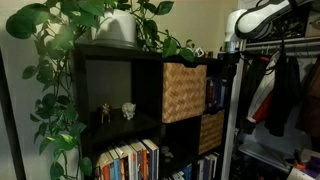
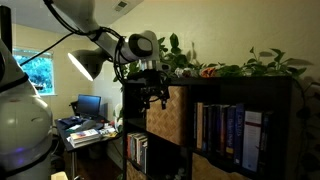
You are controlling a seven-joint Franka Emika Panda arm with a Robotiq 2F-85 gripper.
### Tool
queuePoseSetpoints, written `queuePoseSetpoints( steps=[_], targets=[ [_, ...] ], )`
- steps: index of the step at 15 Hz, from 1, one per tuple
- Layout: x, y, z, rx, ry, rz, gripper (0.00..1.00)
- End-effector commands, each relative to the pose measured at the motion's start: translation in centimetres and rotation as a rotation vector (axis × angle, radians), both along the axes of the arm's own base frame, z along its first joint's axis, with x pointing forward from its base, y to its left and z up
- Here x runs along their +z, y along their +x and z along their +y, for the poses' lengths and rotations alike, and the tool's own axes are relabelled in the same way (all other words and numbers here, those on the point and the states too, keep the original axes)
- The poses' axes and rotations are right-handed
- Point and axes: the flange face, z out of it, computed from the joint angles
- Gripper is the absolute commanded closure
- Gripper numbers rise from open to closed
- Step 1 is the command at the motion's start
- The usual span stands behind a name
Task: Open the top drawer, put the objects on top of the cabinet in the drawer, then close it
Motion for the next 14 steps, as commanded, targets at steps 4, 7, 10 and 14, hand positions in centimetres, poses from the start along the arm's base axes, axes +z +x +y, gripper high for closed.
queuePoseSetpoints(
  steps=[4,7,10,14],
  targets=[
    [1.4,1.8,2.5,0.183,0.004,-0.095,0.0],
    [3.1,2.1,4.9,0.321,-0.007,-0.141,0.0],
    [4.7,2.0,7.0,0.447,-0.03,-0.173,0.0],
    [6.0,2.6,9.2,0.603,-0.098,-0.259,0.0]
  ],
)
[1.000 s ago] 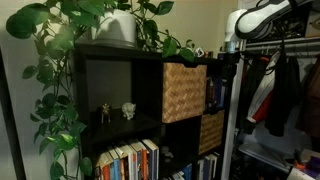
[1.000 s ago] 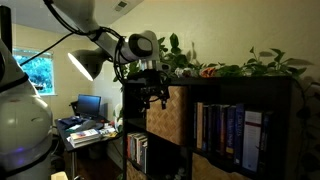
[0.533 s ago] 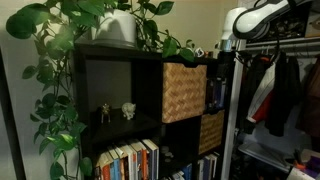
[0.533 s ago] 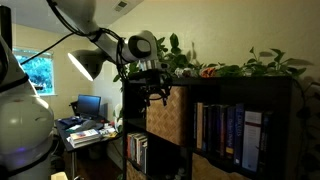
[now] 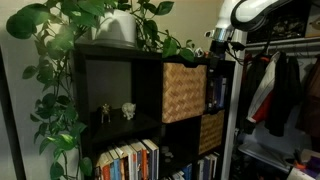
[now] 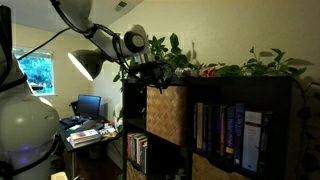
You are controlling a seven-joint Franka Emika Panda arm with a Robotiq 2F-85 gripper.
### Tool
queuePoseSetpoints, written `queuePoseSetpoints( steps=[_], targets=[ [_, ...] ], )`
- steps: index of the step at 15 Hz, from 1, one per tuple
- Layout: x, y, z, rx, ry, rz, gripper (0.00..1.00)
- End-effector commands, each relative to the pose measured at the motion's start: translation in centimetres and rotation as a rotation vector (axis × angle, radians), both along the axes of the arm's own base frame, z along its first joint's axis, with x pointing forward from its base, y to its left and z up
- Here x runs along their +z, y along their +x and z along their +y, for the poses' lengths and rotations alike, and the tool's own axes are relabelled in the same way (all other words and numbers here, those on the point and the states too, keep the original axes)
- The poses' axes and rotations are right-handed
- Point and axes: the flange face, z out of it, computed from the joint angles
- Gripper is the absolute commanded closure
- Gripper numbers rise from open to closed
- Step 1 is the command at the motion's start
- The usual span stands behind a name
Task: Open the top drawer, put the objects on top of the cabinet in the drawer, then close it
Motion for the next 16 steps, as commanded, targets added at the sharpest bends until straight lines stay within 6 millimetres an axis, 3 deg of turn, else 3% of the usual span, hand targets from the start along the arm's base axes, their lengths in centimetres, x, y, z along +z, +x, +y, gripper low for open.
queuePoseSetpoints(
  steps=[1,4,11,16],
  targets=[
    [1.3,0.3,1.8,0.147,-0.055,-0.112,0.0],
    [1.8,0.9,2.7,0.213,-0.06,-0.175,0.0],
    [1.9,0.8,2.7,0.187,-0.047,-0.175,0.0],
    [1.8,1.7,4.3,0.251,-0.069,-0.206,0.0]
  ],
)
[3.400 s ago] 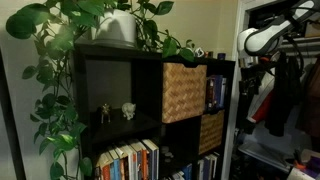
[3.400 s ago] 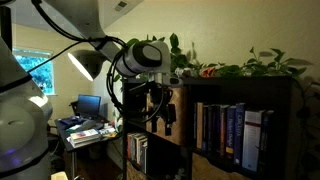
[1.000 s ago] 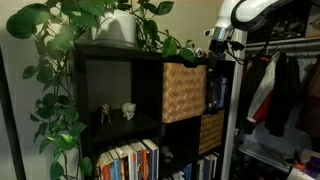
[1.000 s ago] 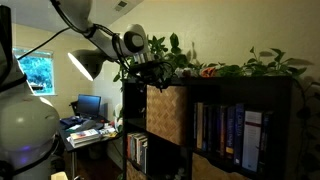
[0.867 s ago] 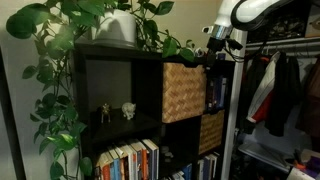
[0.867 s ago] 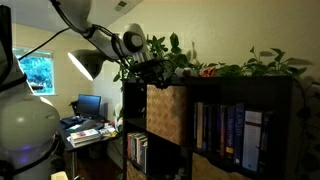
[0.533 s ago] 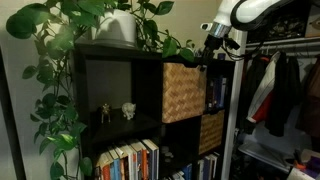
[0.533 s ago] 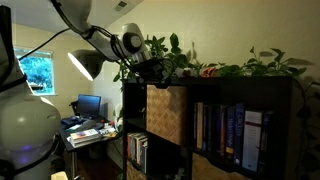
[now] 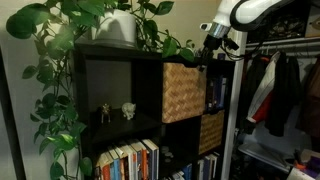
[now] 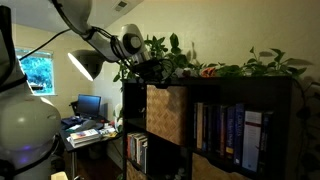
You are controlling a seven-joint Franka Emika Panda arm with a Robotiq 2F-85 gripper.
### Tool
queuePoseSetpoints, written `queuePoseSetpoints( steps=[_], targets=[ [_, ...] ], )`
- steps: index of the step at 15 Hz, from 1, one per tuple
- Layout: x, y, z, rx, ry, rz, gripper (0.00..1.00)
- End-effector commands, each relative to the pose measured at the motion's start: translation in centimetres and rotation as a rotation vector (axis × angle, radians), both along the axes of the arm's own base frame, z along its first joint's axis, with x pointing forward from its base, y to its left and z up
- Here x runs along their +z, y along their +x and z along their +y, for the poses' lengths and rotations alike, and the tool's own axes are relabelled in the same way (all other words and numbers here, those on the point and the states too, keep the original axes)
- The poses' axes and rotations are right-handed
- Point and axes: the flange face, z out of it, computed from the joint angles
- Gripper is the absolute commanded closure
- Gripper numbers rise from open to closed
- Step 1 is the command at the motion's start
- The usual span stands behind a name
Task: Open the top drawer, put the objects on top of the cabinet in the drawer, then close it
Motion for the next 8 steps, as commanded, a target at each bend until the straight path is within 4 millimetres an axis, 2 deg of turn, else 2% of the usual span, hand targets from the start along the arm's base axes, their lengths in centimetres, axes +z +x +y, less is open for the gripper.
queuePoseSetpoints(
  steps=[1,8],
  targets=[
    [0.0,0.9,1.5,0.063,-0.026,-0.038,0.0],
    [-0.8,2.8,3.1,0.152,-0.091,-0.094,0.0]
  ],
)
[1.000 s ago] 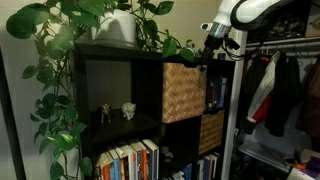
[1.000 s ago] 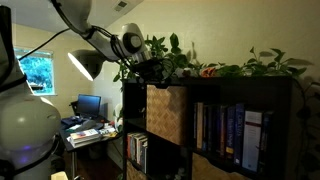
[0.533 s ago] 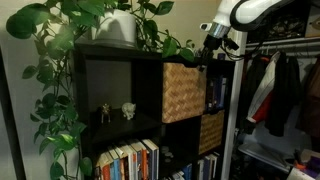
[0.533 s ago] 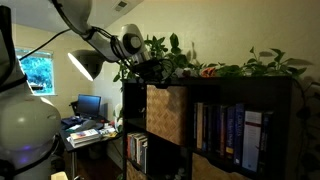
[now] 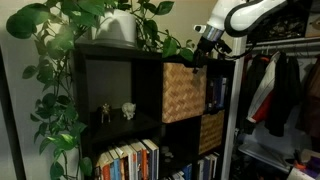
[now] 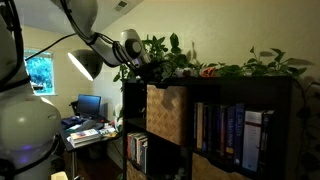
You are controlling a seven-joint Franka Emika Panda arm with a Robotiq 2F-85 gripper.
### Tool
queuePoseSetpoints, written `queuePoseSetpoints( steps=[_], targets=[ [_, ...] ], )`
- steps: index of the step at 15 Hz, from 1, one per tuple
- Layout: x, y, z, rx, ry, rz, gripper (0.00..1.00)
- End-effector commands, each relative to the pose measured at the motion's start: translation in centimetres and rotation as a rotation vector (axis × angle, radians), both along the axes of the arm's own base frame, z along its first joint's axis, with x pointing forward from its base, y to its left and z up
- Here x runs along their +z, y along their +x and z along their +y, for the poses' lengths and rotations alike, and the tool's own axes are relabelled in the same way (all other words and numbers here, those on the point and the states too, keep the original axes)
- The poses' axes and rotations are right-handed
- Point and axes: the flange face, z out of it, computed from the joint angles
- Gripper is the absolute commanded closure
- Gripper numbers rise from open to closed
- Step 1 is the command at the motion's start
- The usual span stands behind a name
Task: Open the top drawer, put the objects on top of the cabinet in the drawer, then close it
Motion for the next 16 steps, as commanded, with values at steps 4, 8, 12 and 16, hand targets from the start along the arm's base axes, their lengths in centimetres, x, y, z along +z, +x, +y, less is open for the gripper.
queuePoseSetpoints(
  steps=[4,8,12,16],
  targets=[
    [-0.1,2.2,1.1,0.098,-0.071,-0.088,0.0],
    [-1.2,3.2,1.1,0.127,-0.086,-0.104,0.0],
    [-1.8,3.3,1.3,0.143,-0.101,-0.102,0.0],
    [-2.1,2.6,1.4,0.17,-0.093,-0.076,0.0]
  ],
)
